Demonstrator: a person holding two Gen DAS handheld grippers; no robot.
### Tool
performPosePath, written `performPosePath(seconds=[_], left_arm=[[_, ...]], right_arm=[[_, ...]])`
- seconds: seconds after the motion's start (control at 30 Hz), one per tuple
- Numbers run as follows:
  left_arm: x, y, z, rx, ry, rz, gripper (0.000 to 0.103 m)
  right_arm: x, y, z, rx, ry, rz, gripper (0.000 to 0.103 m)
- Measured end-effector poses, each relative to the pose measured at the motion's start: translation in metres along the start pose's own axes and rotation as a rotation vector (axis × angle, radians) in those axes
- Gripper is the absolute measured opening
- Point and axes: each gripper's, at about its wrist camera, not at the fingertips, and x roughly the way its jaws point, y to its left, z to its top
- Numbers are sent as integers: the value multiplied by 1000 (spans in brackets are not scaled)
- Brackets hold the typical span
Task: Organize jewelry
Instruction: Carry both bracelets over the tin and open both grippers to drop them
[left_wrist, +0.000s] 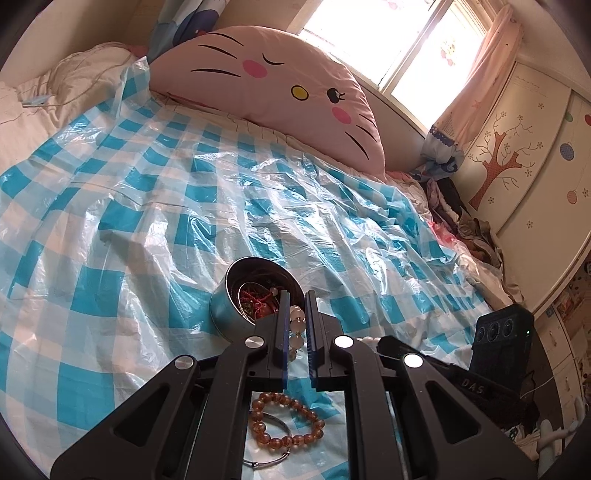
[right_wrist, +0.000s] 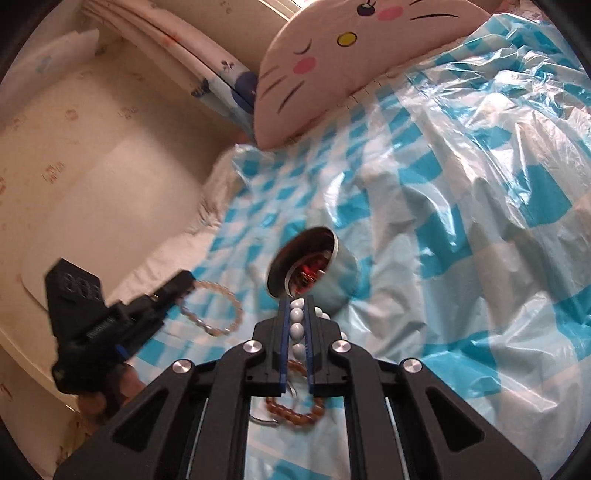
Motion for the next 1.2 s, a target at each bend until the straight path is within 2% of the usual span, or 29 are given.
performPosePath(seconds=[0.07, 0.2, 0.57, 0.67, 0.77, 0.83, 0.9, 0.93, 1.03, 1.2], left_arm=[[3, -1, 2, -9, 0, -10, 7], [14, -4, 7, -24, -1, -23, 7], [52, 2, 26, -95, 10, -38, 7], [69, 7, 30, -133, 35, -45, 8], [79, 21, 30, -189, 54, 27, 8], [75, 29, 30, -208, 41, 78, 10], [68, 34, 31, -209, 20, 114, 13], [64, 36, 31, -208, 10, 133, 17], [56, 34, 28, -182, -6, 179, 27], [45, 15, 21, -66, -14, 257, 46]], right_arm=[[-1, 4, 7, 32, -43, 67, 8], [6, 13, 22, 41, -87, 105, 8], [40, 17, 44, 21, -96, 95, 8], [50, 15, 49, 8, -91, 74, 8], [76, 13, 52, -11, -24, 48, 10], [97, 9, 49, -8, 42, 34, 10], [106, 5, 43, -2, 73, 23, 10], [105, 5, 42, -6, 71, 20, 12], [89, 0, 41, 9, 24, 8, 28], [63, -12, 33, 51, -13, -25, 36]])
